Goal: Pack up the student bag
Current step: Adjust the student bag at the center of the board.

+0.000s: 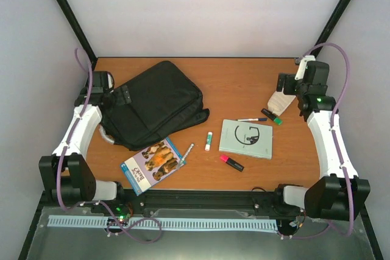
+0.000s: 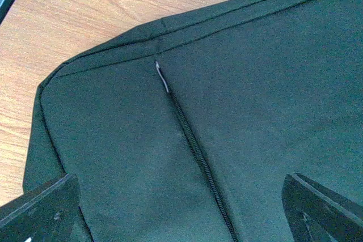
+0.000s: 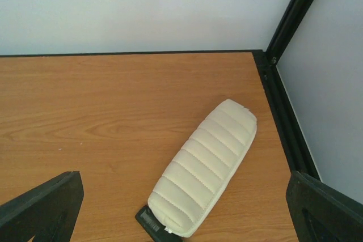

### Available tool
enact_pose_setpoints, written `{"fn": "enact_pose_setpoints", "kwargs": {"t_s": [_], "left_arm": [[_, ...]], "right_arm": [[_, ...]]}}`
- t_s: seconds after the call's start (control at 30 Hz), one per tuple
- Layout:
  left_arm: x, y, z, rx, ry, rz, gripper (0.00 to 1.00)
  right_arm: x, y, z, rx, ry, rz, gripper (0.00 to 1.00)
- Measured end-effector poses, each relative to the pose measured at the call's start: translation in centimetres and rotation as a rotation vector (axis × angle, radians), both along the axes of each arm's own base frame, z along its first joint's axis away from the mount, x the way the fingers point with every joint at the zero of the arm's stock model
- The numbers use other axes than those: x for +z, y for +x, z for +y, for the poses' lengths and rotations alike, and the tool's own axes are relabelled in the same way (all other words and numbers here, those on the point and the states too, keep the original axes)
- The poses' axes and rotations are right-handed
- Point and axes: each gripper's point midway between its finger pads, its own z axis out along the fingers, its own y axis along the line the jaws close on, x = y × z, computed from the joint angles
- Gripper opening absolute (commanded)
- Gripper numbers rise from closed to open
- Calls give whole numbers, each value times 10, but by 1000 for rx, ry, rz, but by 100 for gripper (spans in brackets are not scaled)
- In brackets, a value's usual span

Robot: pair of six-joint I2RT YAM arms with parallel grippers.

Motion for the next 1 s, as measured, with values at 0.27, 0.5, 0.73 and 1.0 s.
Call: {"fn": "enact_pose_setpoints", "kwargs": {"t_s": [0.27,0.5,0.73,1.0], "left_arm": [[13,9,-12,-123,9,28,100],[16,18,-14,-222,-2,83,100],[0,15,-2,-250,-70,174,100],[-28,-4,41,-147,-189,278,100]], "right_arm": [[-13,10,31,139,-13,65,100],[-33,11,84,392,9,139,95],[-54,-2,160,704,11,209,89],[-69,-13,260,1003,-4,255,79]]}}
